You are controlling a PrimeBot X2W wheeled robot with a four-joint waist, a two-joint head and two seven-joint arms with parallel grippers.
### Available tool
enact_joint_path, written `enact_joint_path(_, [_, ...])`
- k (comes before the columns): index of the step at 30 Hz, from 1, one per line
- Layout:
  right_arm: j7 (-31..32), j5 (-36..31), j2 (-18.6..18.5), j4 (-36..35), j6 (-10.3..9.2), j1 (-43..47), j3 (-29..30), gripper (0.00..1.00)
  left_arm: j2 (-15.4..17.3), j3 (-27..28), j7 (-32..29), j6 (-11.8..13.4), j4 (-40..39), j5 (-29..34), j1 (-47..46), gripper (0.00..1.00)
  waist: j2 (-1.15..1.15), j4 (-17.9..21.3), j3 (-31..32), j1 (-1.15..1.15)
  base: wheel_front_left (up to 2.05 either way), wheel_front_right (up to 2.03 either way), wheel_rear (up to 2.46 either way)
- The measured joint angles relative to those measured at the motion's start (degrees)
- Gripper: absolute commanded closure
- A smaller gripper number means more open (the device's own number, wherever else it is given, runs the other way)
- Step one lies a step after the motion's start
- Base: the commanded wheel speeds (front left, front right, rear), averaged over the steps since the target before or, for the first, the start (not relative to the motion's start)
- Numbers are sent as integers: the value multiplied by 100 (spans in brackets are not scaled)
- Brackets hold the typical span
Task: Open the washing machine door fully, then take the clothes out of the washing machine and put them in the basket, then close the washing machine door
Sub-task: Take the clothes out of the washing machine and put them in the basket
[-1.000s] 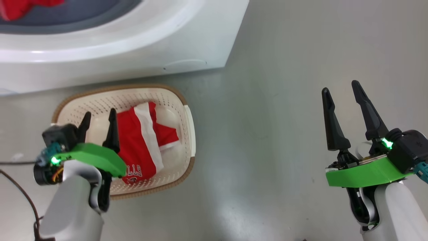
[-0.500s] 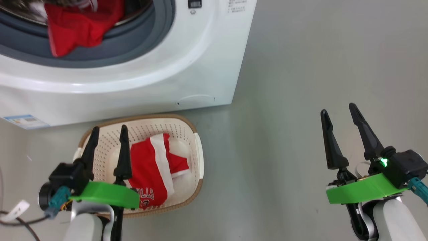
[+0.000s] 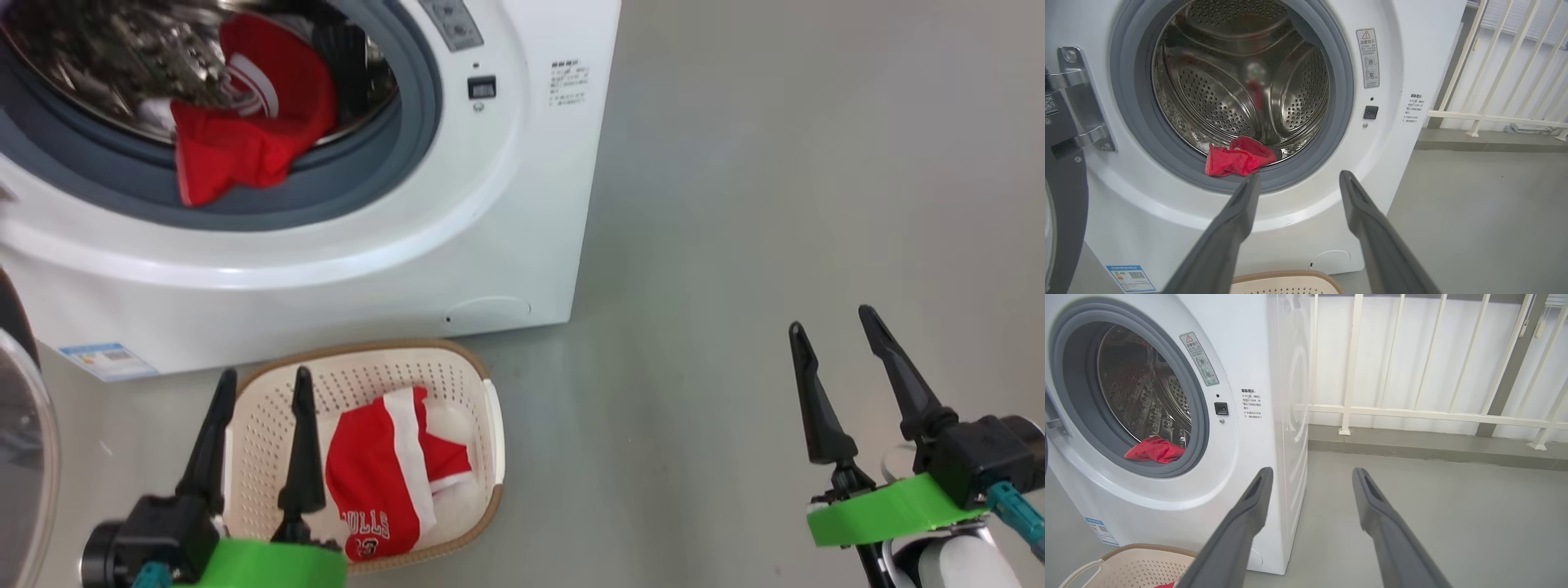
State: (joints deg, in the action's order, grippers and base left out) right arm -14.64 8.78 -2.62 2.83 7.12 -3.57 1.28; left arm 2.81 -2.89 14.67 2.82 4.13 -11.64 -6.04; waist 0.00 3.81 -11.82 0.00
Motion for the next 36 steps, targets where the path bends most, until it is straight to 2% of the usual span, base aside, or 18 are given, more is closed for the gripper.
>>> enact_joint_path(10, [0, -55, 13, -176, 0, 436, 12, 0, -2, 30, 0, 127, -331, 47, 626, 0, 0, 78, 493, 0, 0, 0, 0])
enact_joint_path(18, [0, -54, 22, -176, 0, 783, -16, 0, -1, 29, 0, 145, -331, 58, 933, 0, 0, 124, 870, 0, 0, 0, 0])
enact_joint_path(24, [0, -54, 36, -179, 0, 998, -12, 0, -1, 30, 0, 278, -292, 102, 1265, 0, 0, 132, 1181, 0, 0, 0, 0])
enact_joint_path(36, [0, -53, 44, -198, 0, 1062, 13, 0, -1, 18, 0, 334, -226, 89, 1327, 0, 0, 27, 1277, 0, 0, 0, 0])
